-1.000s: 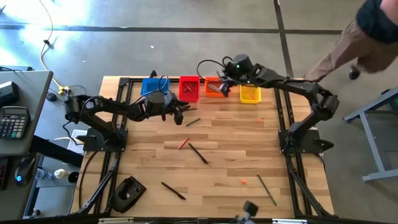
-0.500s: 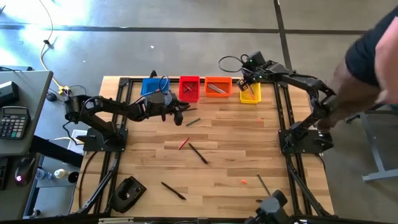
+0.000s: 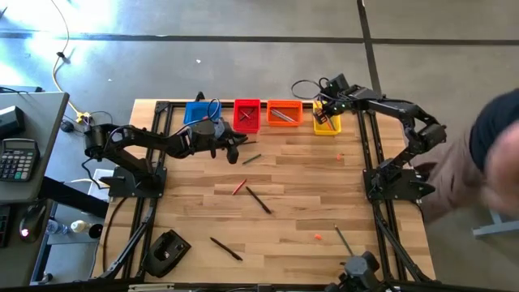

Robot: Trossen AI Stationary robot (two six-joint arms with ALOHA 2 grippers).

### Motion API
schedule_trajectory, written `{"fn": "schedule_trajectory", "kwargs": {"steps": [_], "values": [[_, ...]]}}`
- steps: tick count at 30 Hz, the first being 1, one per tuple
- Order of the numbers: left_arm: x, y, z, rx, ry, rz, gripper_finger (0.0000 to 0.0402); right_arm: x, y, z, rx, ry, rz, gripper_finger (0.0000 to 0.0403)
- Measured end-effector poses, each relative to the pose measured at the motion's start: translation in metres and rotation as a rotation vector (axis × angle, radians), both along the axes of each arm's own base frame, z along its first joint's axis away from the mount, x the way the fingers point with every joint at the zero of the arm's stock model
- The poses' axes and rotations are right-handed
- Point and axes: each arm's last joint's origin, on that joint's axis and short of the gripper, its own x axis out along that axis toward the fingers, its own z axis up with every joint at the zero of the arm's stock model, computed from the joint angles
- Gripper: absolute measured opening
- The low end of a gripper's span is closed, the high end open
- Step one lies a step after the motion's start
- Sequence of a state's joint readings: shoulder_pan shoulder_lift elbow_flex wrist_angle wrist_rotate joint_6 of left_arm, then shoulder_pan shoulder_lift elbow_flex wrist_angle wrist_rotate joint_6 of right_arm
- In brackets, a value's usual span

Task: Sort crayons/erasers/pens/pencils in bins
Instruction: Put the blue colored pencil into the yellow bin, then put the red crayon into the red bin

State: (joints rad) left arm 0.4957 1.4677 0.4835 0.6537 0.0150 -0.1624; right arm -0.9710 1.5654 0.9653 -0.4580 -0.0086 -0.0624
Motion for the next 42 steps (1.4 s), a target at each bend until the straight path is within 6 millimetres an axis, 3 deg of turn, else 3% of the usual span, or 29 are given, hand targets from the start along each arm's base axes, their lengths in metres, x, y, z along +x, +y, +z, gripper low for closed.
{"fn": "schedule_trajectory", "kwargs": {"steps": [4,11,15,19,26,30,35,42], "values": [[0.000,0.000,0.000,0.000,0.002,-0.001,0.0048,0.000,0.000,0.000,0.002,0.000,-0.002,0.0024],[0.000,0.000,-0.001,0.004,0.011,-0.012,0.0048,0.000,0.001,0.000,0.002,0.001,0.000,0.0094],[0.000,0.000,-0.001,0.019,0.017,-0.010,0.0048,0.001,0.002,0.002,-0.008,0.000,0.008,0.0111],[0.000,0.000,-0.001,0.025,0.021,-0.011,0.0048,0.004,0.005,0.013,-0.080,-0.008,0.069,0.0093],[-0.001,0.000,-0.002,0.015,0.027,-0.006,0.0048,0.011,0.021,0.049,-0.232,-0.107,0.128,0.0010],[-0.001,0.000,-0.002,0.015,0.027,-0.006,0.0048,0.023,0.032,0.063,-0.287,-0.217,0.220,0.0010],[-0.001,0.000,-0.002,0.019,0.034,-0.010,0.0048,0.047,0.041,0.065,-0.344,-0.293,0.337,0.0001],[-0.002,-0.001,-0.004,0.007,0.057,-0.011,0.0048,0.085,0.046,0.053,-0.409,-0.379,0.421,0.0000]]}}
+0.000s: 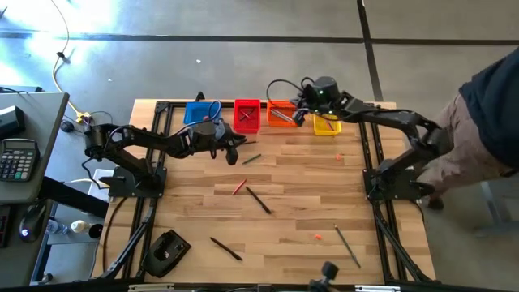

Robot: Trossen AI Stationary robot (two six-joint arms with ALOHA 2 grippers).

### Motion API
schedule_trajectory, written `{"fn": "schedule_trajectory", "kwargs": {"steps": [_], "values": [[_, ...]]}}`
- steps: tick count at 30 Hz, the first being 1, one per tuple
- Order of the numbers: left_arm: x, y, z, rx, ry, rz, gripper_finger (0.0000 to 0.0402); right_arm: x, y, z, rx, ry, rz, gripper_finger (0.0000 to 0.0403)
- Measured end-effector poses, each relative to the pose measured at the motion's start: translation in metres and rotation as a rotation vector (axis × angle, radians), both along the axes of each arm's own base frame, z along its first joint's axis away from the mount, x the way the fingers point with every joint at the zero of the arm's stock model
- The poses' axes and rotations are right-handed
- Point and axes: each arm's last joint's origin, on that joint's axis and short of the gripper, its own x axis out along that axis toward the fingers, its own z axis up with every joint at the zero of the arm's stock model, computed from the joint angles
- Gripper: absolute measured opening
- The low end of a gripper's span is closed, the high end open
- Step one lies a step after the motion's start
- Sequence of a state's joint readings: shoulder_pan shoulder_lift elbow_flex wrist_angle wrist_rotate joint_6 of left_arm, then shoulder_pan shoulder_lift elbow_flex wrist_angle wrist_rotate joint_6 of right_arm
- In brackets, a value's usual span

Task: Sort crayons/erasers/pens/pencils in bins
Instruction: Put the red crayon into the red bin

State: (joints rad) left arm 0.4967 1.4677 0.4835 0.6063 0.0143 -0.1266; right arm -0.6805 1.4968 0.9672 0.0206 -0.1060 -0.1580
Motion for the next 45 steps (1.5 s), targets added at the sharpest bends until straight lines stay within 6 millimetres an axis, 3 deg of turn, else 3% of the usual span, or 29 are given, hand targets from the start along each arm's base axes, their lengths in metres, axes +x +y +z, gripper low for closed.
{"fn": "schedule_trajectory", "kwargs": {"steps": [8,18,23,30,40,45], "values": [[-0.001,0.000,-0.002,0.013,0.028,-0.010,0.0048,0.040,0.005,-0.026,-0.031,-0.091,0.067,0.0000],[-0.002,-0.001,-0.004,0.007,0.059,-0.014,0.0048,0.061,0.008,-0.048,-0.068,-0.183,0.047,0.0000],[-0.002,-0.001,-0.004,0.018,0.066,-0.020,0.0048,0.037,0.022,-0.069,-0.109,-0.403,0.003,0.0000],[-0.002,-0.001,-0.005,0.005,0.072,-0.021,0.0048,-0.004,0.037,-0.091,-0.096,-0.560,-0.028,0.0000],[0.001,-0.011,-0.010,-0.065,0.096,-0.041,0.0048,-0.013,0.052,-0.082,-0.192,-0.534,0.053,0.0000],[0.005,-0.019,-0.007,-0.116,0.207,-0.057,0.0048,-0.014,0.057,-0.080,-0.229,-0.505,0.076,0.0000]]}}
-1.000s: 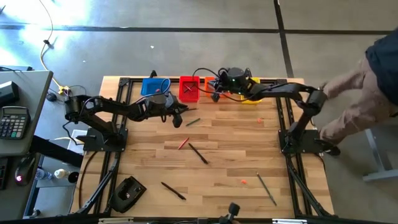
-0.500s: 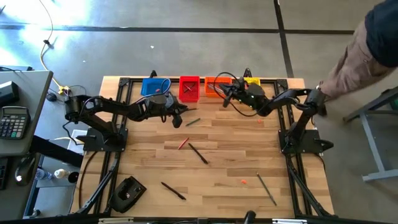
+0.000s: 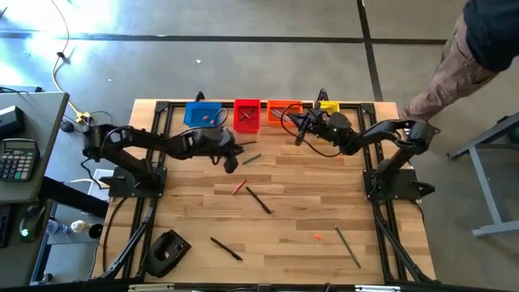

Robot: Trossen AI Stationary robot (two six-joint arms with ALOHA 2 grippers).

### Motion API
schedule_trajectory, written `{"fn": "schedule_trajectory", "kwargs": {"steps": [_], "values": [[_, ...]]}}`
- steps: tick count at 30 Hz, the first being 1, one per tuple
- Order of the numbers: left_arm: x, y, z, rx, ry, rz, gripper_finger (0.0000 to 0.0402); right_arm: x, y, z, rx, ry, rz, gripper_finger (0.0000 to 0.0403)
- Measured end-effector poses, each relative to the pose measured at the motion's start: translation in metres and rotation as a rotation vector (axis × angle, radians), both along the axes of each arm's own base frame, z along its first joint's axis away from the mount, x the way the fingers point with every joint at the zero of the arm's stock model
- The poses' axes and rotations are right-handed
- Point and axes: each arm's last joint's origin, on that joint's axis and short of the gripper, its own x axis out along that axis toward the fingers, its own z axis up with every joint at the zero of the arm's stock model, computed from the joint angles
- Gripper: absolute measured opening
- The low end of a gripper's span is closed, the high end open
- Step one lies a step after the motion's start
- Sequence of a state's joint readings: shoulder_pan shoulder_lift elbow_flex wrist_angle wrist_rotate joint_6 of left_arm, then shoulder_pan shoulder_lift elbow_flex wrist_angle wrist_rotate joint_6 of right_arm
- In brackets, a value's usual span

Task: Sort crayons/erasers/pens/pencils in bins
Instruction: Put the red crayon into the red bin

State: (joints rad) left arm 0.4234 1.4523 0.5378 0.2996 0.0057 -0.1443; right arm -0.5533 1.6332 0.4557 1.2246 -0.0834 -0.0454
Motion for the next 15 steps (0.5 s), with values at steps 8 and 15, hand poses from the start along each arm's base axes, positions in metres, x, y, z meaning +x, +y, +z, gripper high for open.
{"fn": "schedule_trajectory", "kwargs": {"steps": [8,15], "values": [[0.010,-0.025,0.010,0.011,0.202,-0.054,0.0048,0.000,0.000,-0.002,0.003,0.020,0.000,0.0000],[0.010,-0.049,0.008,-0.024,0.348,-0.144,0.0015,0.000,0.000,-0.002,0.004,0.022,0.002,0.0000]]}}
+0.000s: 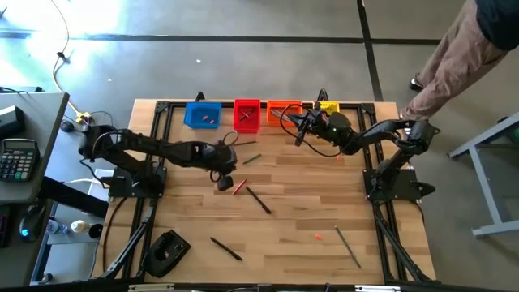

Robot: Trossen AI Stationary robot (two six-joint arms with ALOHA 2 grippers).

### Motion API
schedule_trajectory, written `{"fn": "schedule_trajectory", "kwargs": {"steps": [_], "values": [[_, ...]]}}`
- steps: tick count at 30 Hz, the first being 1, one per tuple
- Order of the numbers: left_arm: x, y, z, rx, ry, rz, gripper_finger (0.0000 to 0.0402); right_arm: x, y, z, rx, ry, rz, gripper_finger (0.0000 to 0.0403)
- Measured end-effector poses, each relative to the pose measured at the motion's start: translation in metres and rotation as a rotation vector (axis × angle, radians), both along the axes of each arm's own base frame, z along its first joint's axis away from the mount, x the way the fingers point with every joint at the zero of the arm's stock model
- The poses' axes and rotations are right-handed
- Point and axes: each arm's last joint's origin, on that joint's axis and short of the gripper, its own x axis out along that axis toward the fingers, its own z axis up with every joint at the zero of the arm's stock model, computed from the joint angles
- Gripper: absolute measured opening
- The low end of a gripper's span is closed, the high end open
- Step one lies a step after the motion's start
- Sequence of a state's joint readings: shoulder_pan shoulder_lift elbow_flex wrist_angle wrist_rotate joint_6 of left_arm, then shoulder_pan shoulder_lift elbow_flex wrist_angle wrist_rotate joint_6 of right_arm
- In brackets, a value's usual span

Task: Sort crayons/erasers/pens/pencils in bins
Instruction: Put the red crayon into the red bin

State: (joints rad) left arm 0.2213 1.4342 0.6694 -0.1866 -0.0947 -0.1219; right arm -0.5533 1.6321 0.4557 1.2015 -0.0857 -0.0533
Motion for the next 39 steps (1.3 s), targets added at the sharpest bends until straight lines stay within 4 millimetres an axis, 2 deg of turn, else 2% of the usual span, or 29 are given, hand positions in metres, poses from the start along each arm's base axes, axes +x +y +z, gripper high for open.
{"fn": "schedule_trajectory", "kwargs": {"steps": [3,12,17,25,32,39], "values": [[-0.001,-0.008,-0.002,-0.015,0.036,-0.019,0.0003,0.001,0.001,0.000,-0.007,0.004,0.005,0.0000],[-0.004,-0.020,-0.005,-0.054,0.086,-0.019,0.0005,0.004,0.007,0.003,-0.062,-0.001,0.028,0.0000],[-0.007,-0.031,-0.007,-0.066,0.136,-0.060,0.0036,0.007,0.013,0.005,-0.071,-0.017,0.051,0.0000],[-0.011,-0.058,-0.010,-0.107,0.193,-0.116,0.0096,0.016,0.031,0.004,-0.076,-0.016,0.120,0.0000],[-0.007,-0.070,-0.008,-0.181,0.123,0.016,0.0128,0.022,0.043,0.004,-0.096,-0.009,0.140,0.0000],[0.004,-0.075,-0.008,-0.181,-0.014,0.165,0.0133,0.024,0.050,0.004,-0.096,-0.010,0.167,0.0000]]}}
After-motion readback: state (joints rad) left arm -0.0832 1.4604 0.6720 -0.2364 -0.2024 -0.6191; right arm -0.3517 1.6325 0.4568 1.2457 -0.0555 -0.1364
